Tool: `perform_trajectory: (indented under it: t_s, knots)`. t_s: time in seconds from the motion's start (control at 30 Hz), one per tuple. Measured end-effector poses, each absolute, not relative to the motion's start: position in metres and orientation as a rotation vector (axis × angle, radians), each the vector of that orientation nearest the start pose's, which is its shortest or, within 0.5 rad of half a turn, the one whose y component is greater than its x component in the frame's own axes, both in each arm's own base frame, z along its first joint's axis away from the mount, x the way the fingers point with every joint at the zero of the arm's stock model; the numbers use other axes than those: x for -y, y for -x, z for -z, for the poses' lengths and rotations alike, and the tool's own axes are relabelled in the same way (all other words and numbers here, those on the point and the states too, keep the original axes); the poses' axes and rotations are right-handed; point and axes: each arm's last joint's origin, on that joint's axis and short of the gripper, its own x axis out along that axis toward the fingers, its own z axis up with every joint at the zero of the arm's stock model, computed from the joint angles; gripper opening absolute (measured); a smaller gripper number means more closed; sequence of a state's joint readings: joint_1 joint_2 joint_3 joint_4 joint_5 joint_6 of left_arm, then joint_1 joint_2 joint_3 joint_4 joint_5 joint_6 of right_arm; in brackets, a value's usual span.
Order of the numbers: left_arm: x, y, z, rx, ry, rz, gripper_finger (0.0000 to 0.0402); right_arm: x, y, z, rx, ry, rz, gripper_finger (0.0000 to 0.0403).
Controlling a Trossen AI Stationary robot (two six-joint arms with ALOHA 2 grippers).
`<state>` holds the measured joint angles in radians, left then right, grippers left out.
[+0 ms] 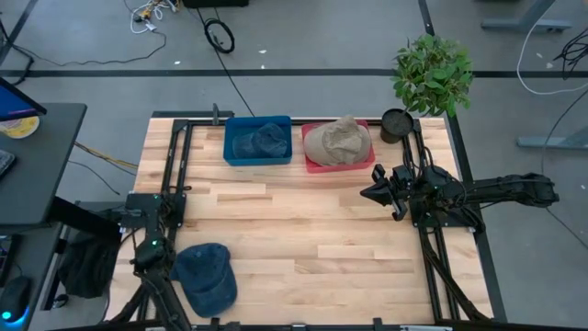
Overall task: Pick & Place hat
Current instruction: Put the blue cap into the blue bin
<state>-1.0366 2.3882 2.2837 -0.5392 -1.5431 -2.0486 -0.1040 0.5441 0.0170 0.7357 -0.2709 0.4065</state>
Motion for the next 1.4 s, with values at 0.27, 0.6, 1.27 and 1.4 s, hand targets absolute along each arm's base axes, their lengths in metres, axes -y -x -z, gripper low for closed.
perform_trajectory:
  t_s: [0.27, 0.6, 1.27, 1.4]
  knots:
    - [0.423, -0.312, -0.292, 0.412, 1.42, -0.467, 0.0177, 0.006, -0.13, -0.189, 0.168, -0.365, -0.206, 0.0011]
    - [0.427, -0.3, -0.277, 0.138, 0.939, -0.45, 0.0177, 0.006, -0.13, -0.188, 0.168, -0.365, -0.205, 0.0011]
    - [0.356, -0.225, -0.302, -1.153, 0.466, -0.465, 0.0177, 0.006, -0.13, -0.189, 0.168, -0.365, -0.205, 0.0011]
    - [0.343, -0.225, -0.304, -1.198, 0.41, -0.457, 0.0177, 0.006, -0.13, -0.189, 0.169, -0.365, -0.206, 0.0011]
